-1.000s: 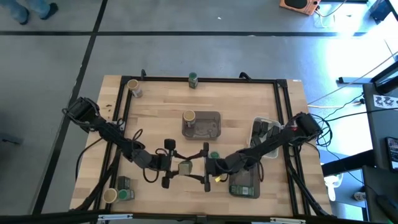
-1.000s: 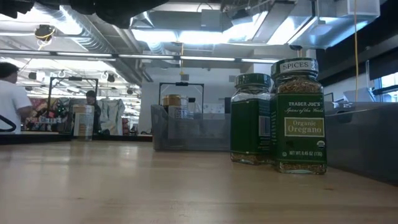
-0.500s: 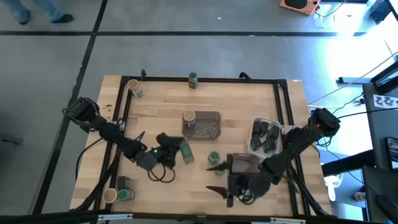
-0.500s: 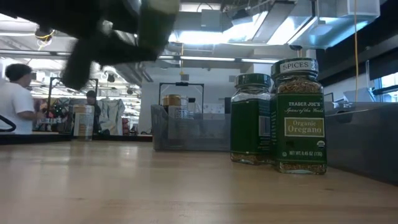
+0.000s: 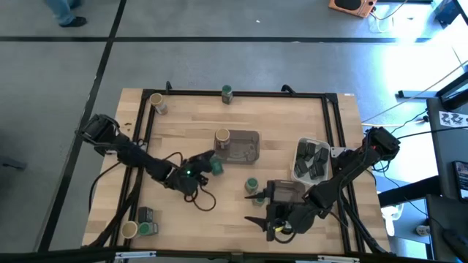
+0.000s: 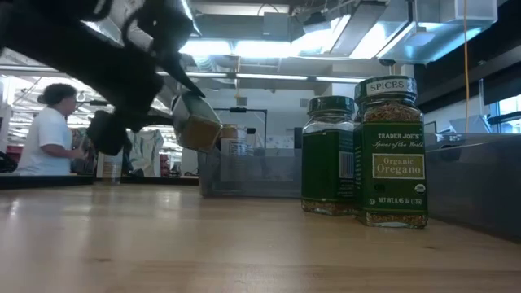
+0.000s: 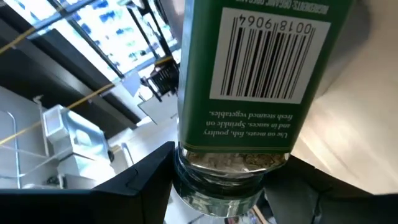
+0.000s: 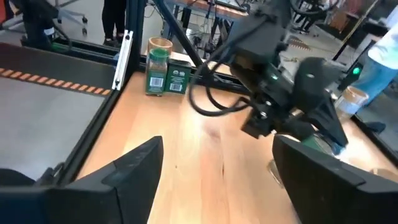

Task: Sort spices by type
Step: Adjust the green seasoning bottles

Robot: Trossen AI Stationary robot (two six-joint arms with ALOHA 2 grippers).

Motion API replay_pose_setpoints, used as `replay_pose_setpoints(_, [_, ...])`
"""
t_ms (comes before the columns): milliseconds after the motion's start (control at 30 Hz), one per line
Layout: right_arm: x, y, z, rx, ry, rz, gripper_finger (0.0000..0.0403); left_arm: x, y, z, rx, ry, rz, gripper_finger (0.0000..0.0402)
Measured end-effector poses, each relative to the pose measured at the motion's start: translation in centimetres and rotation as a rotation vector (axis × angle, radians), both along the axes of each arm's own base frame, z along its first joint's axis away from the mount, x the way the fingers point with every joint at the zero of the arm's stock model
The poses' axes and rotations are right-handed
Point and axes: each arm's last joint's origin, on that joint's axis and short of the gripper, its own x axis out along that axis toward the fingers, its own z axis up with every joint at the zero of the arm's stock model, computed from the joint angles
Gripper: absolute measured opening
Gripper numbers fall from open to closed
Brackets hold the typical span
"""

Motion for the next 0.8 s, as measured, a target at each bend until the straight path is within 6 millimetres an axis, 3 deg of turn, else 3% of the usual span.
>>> replay_pose_setpoints(200, [2.2, -2.3, -1.1, 0.158, 0.017, -0.108, 0.0301, 0.2, -2.8, 1.5, -0.019, -0.054, -0.077, 0.0211])
replay_pose_setpoints(433, [5.4, -6.6, -2.2, 0.375, 0.065, -0.149, 0.0301, 0.7, -6.0, 4.1, -0.029, -0.077, -0.197, 0.0211])
replay_pose_setpoints(633, [7.1, -9.8, -2.1, 0.639, 0.118, -0.072, 0.0301, 1.5, -7.1, 5.9, -0.042, -0.101, -0.236, 0.0211])
replay_pose_setpoints(800, [7.4, -10.5, -2.0, 0.697, 0.134, -0.024, 0.0301, 1.9, -7.4, 6.8, -0.057, -0.123, -0.242, 0.0211])
